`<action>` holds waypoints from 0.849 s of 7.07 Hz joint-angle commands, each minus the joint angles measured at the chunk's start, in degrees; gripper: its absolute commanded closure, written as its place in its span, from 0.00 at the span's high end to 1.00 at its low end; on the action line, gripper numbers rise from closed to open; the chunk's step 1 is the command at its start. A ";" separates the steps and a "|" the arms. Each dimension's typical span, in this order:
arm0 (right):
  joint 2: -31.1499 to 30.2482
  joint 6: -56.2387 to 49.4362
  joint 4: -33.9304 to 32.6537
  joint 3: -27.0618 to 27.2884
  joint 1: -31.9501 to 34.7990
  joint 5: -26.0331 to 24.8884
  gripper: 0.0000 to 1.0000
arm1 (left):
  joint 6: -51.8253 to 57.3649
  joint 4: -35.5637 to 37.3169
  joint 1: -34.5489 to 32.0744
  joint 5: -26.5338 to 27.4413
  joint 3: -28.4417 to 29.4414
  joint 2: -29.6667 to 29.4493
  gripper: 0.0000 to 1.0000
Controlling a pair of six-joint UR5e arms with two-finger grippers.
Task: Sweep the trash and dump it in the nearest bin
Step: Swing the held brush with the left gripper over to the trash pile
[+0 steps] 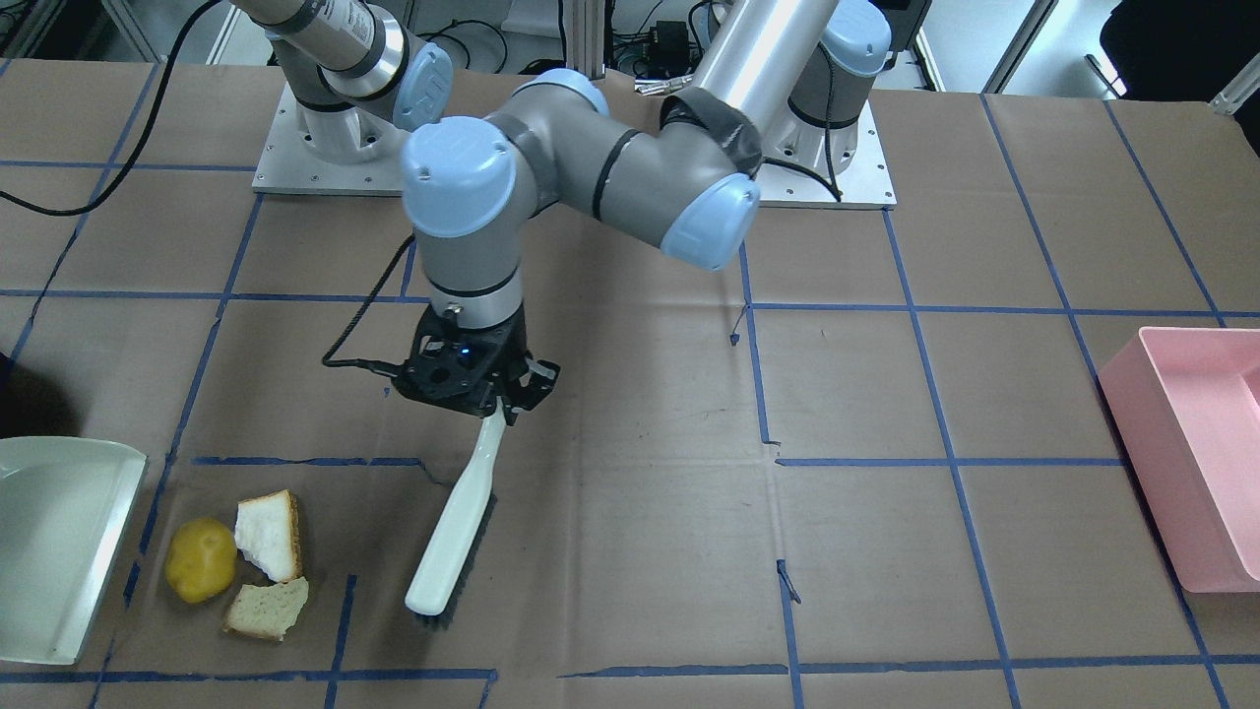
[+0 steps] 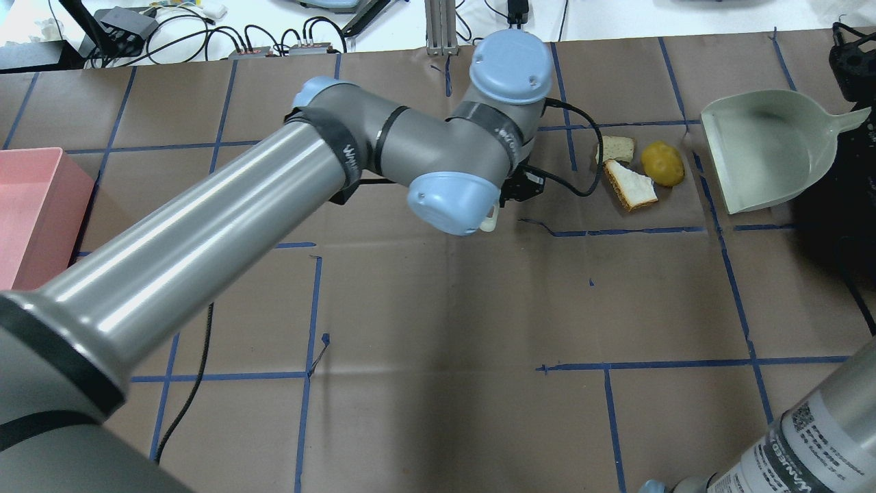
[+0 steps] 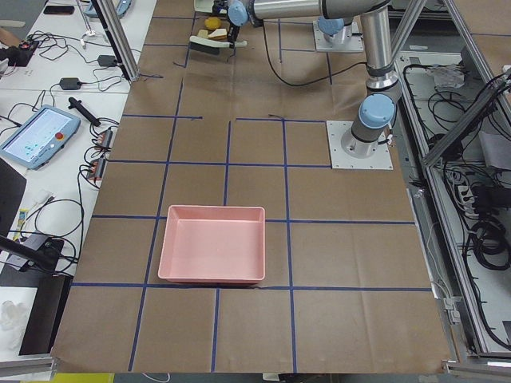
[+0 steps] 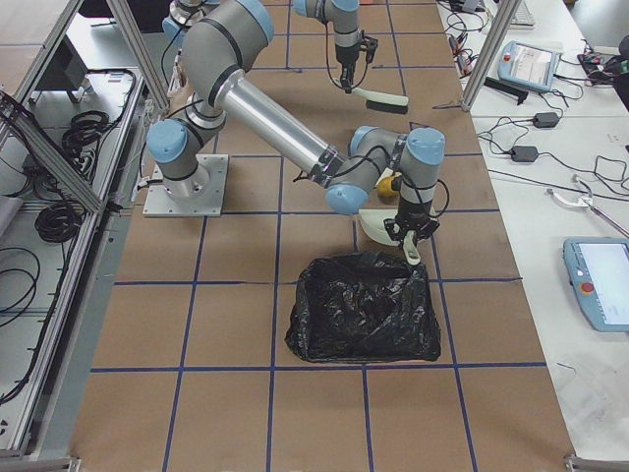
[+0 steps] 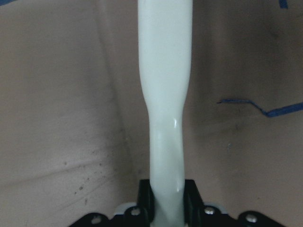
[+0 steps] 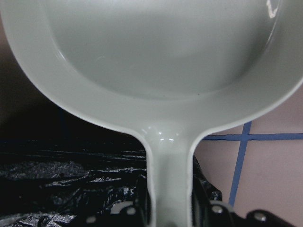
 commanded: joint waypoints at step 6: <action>2.94 0.59 -1.96 0.05 2.51 4.14 0.00 | -17.89 -24.95 -9.51 0.37 34.66 -21.64 0.00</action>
